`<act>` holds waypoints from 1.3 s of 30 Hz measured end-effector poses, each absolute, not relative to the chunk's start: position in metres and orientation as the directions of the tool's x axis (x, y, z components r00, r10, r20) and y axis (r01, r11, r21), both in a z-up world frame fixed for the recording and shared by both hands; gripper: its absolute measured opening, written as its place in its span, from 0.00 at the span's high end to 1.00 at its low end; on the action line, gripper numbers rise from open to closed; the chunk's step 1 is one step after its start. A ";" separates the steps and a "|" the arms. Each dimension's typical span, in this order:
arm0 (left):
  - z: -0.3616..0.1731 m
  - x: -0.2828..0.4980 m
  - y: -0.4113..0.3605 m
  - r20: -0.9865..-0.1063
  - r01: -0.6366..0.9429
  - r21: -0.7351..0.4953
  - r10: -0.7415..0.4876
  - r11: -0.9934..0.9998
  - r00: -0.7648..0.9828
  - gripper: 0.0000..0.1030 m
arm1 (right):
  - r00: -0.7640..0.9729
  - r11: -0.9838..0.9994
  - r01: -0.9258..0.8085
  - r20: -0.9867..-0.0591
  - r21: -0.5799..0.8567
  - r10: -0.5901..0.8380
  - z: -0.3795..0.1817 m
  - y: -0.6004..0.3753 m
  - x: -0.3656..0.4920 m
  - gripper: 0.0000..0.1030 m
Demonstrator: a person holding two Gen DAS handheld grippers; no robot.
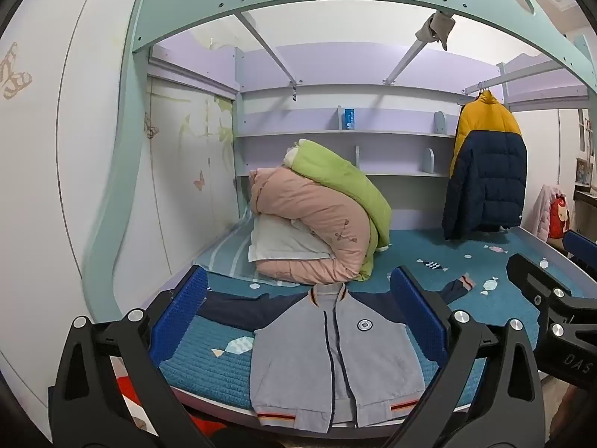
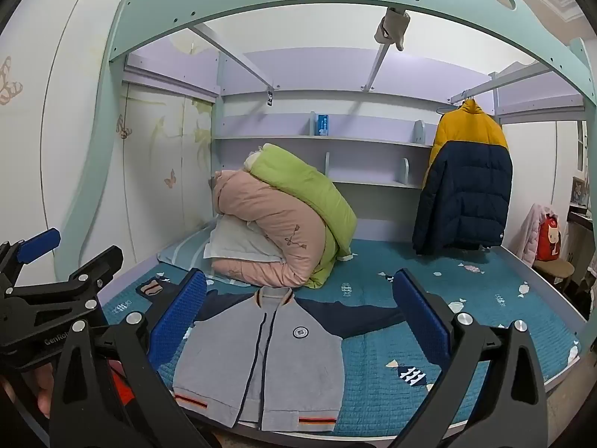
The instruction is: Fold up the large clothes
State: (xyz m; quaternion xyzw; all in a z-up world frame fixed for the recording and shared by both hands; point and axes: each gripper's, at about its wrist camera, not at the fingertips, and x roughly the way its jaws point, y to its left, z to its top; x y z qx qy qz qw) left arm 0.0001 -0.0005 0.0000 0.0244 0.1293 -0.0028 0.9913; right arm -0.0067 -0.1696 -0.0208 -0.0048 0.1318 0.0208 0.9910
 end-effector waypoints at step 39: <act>-0.003 -0.007 -0.012 -0.246 0.020 0.063 -0.004 0.998 0.969 0.05 | 0.964 0.999 -0.040 -0.264 0.012 0.042 -0.024 -0.175 -0.011 0.07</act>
